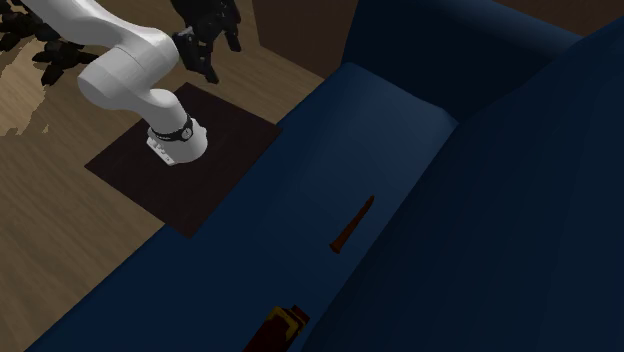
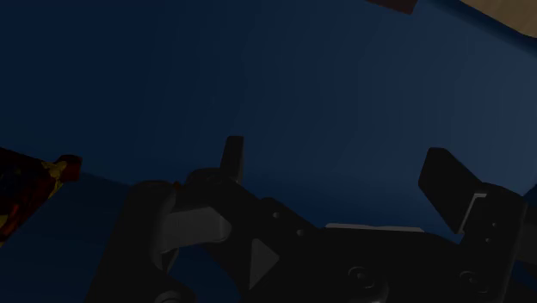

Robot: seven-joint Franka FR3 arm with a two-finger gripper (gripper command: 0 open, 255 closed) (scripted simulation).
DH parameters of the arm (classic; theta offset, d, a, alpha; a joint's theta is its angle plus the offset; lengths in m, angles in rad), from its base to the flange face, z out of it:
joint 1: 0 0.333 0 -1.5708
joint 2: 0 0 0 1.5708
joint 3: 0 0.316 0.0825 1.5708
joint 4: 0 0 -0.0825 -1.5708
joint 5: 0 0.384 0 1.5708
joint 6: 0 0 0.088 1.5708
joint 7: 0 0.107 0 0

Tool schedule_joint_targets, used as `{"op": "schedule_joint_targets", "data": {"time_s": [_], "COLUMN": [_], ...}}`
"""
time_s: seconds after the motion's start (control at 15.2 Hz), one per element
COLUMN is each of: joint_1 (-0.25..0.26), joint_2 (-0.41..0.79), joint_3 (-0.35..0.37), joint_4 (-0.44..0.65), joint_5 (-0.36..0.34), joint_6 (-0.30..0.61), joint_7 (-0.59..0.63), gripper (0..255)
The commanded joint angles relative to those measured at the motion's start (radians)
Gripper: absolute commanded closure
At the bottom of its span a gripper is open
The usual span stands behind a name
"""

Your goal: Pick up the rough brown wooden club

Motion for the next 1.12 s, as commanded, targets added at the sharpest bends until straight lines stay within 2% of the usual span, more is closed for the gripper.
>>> {"op": "schedule_joint_targets", "data": {"time_s": [0.0, 0.53, 1.06], "joint_1": [0.0, 0.043, 0.095], "joint_2": [0.0, 0.196, 0.478], "joint_3": [0.0, -0.111, -0.201], "joint_4": [0.0, -0.06, -0.01], "joint_5": [0.0, -0.067, -0.076], "joint_6": [0.0, 0.256, 0.488], "joint_7": [0.0, -0.298, -0.59], "gripper": [0, 0, 0]}}
